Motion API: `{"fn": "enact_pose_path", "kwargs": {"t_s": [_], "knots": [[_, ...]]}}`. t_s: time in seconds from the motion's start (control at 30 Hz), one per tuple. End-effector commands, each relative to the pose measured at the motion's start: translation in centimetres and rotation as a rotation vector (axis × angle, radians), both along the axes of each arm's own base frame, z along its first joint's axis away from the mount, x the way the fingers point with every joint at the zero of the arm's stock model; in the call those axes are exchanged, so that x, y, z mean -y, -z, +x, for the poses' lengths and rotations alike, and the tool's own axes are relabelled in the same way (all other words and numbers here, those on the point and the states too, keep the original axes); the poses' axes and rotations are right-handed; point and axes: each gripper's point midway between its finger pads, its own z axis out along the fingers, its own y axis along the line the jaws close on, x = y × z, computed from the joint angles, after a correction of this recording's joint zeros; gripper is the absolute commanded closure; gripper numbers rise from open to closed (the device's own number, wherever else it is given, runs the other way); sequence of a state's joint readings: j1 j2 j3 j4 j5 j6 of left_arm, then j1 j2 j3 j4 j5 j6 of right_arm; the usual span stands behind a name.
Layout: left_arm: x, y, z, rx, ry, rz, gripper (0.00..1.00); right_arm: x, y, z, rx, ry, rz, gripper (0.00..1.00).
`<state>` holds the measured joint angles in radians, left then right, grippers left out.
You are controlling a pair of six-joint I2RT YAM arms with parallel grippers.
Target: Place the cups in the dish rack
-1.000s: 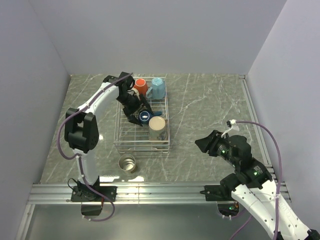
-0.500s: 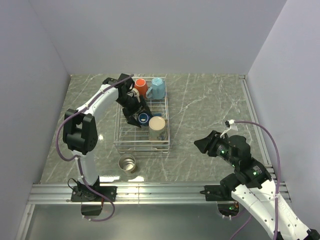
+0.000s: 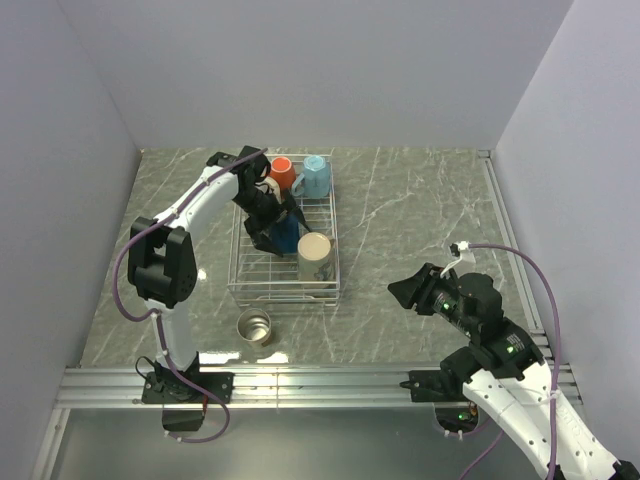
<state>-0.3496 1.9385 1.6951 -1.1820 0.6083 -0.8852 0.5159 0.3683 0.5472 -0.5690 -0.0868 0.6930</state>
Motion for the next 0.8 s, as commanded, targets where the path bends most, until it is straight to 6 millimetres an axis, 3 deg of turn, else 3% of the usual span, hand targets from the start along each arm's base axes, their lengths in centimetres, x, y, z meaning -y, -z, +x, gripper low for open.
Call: {"fn": "enact_pose_path", "kwargs": {"t_s": [0.0,0.3,0.43,0.63,0.77], "knots": [[-0.7,1.8,-4.0,-0.311,-0.055,0.091,0.01,0.2,-0.3,0.4,0.028,0.014,0.006,0.47],[-1.3,1.2,-4.7,-0.277,-0.043,0.097,0.01,0.1,-0.3,0.7,0.02,0.02,0.006,0.47],[-1.7,0.2,-4.5,-0.214,-0.043,0.112,0.01,0.1,-1.2,1.0,0.046,0.021,-0.005,0.47],[-2.5,-2.8,-4.1,-0.076,-0.063,0.121,0.01,-0.3,-6.0,2.6,0.138,-0.008,-0.053,0.47],[-2.4,-5.1,-3.1,0.017,-0.074,0.085,0.01,-1.9,-11.2,5.3,0.203,-0.04,-0.075,0.47]]}}
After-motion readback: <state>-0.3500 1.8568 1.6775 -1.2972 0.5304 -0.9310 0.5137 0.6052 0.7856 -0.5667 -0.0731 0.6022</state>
